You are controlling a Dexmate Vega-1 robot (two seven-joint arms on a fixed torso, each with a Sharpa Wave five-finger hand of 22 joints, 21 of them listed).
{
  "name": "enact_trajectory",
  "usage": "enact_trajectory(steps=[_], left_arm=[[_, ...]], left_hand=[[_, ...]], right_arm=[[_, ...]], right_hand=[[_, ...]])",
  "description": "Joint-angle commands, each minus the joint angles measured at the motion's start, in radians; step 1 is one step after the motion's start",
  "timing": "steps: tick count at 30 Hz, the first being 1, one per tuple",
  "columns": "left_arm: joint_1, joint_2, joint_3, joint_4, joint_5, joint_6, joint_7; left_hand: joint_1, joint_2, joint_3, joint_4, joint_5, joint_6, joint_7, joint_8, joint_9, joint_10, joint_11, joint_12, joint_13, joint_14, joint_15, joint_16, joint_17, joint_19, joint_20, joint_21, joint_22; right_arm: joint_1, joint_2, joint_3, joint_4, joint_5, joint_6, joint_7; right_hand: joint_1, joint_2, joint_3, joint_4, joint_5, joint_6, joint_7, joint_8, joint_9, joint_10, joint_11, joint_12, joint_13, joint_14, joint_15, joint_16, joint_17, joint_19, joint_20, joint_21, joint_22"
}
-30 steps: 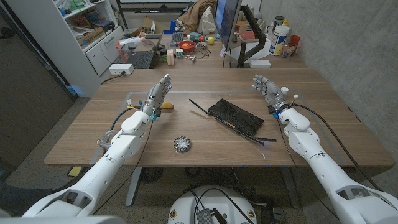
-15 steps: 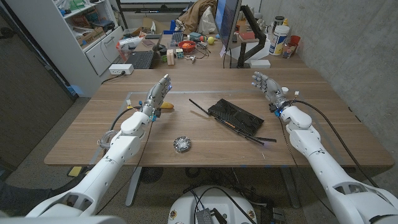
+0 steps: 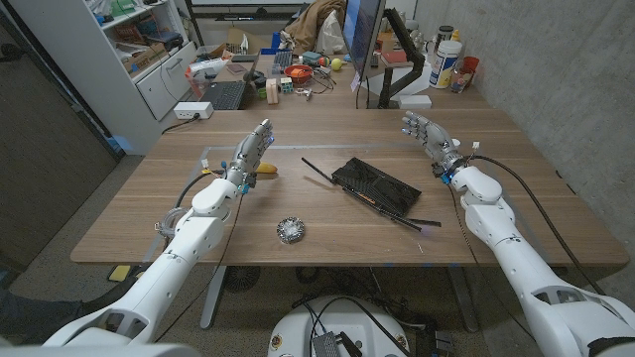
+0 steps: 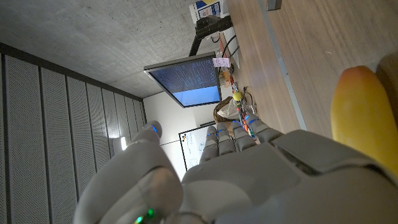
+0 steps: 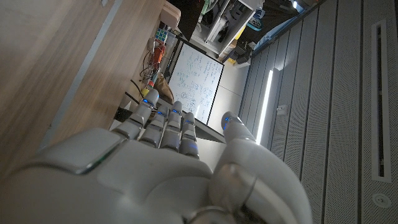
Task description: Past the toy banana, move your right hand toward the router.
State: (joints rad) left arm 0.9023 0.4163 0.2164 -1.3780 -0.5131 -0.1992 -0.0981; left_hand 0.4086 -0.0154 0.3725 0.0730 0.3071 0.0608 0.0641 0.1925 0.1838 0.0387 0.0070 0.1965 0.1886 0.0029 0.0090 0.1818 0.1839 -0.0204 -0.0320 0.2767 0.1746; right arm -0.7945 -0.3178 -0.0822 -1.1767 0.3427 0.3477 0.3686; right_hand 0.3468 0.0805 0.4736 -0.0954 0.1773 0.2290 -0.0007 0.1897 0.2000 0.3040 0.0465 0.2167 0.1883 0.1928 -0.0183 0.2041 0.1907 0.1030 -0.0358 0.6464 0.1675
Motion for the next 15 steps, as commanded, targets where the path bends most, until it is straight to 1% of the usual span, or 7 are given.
enact_trajectory(steps=[1, 2, 7, 9, 15], left_arm=[[0.004, -0.002, -0.006, -0.009, 0.010, 0.008, 0.000], [0.004, -0.003, -0.007, -0.009, 0.010, 0.009, 0.000], [0.005, -0.001, -0.007, -0.012, 0.010, 0.012, -0.001], [0.005, -0.001, -0.008, -0.011, 0.010, 0.013, -0.002], [0.003, 0.000, -0.010, -0.010, 0.010, 0.013, -0.007]], left_hand=[[0.007, 0.003, 0.002, -0.002, 0.002, 0.006, 0.005, 0.004, 0.002, 0.007, 0.001, 0.003, 0.003, -0.001, 0.007, 0.007, 0.002, -0.001, -0.019, -0.007, 0.002], [0.007, 0.003, 0.002, -0.002, 0.002, 0.006, 0.005, 0.004, 0.002, 0.007, 0.001, 0.003, 0.003, -0.001, 0.007, 0.007, 0.002, -0.002, -0.018, -0.007, 0.002], [0.007, 0.003, 0.001, -0.002, 0.002, 0.005, 0.004, 0.003, 0.002, 0.009, 0.000, 0.004, 0.003, -0.002, 0.006, 0.007, 0.002, -0.001, -0.019, -0.009, 0.002], [0.007, 0.003, 0.001, -0.002, 0.002, 0.005, 0.004, 0.003, 0.002, 0.009, -0.002, 0.004, 0.003, -0.002, 0.007, 0.007, 0.002, -0.001, -0.018, -0.009, 0.002], [0.008, 0.004, 0.000, -0.003, 0.002, 0.006, 0.005, 0.003, 0.003, 0.009, 0.000, 0.004, 0.003, -0.002, 0.006, 0.007, 0.002, 0.000, -0.017, -0.012, 0.003]], right_arm=[[0.013, 0.002, 0.016, 0.023, -0.008, 0.043, 0.041], [0.011, 0.003, 0.017, 0.016, -0.006, 0.037, 0.038], [0.019, 0.001, 0.014, 0.022, -0.012, 0.065, 0.058], [0.020, 0.001, 0.014, 0.020, -0.012, 0.069, 0.061], [0.026, -0.003, 0.010, 0.019, -0.022, 0.084, 0.070]], right_hand=[[-0.001, -0.010, 0.002, -0.006, 0.002, 0.001, -0.006, 0.004, 0.001, 0.001, -0.005, 0.008, 0.004, 0.003, -0.009, 0.002, 0.001, 0.004, -0.025, -0.004, 0.002], [-0.001, -0.010, 0.002, -0.007, 0.002, 0.002, -0.006, 0.004, 0.001, 0.001, -0.006, 0.008, 0.004, 0.003, -0.010, 0.002, 0.001, 0.004, -0.025, -0.005, 0.002], [-0.002, -0.010, 0.002, -0.006, 0.002, 0.002, -0.008, 0.005, 0.000, 0.003, -0.005, 0.009, 0.004, 0.004, -0.009, 0.002, 0.001, 0.005, -0.026, -0.007, 0.002], [-0.003, -0.010, 0.001, -0.006, 0.001, 0.003, -0.009, 0.005, 0.000, 0.003, -0.009, 0.009, 0.004, 0.004, -0.010, 0.001, 0.001, 0.005, -0.026, -0.009, 0.002], [-0.004, -0.010, 0.001, -0.007, 0.001, 0.005, -0.010, 0.007, 0.000, 0.005, -0.007, 0.009, 0.004, 0.005, -0.010, 0.001, 0.000, 0.007, -0.026, -0.012, 0.002]])
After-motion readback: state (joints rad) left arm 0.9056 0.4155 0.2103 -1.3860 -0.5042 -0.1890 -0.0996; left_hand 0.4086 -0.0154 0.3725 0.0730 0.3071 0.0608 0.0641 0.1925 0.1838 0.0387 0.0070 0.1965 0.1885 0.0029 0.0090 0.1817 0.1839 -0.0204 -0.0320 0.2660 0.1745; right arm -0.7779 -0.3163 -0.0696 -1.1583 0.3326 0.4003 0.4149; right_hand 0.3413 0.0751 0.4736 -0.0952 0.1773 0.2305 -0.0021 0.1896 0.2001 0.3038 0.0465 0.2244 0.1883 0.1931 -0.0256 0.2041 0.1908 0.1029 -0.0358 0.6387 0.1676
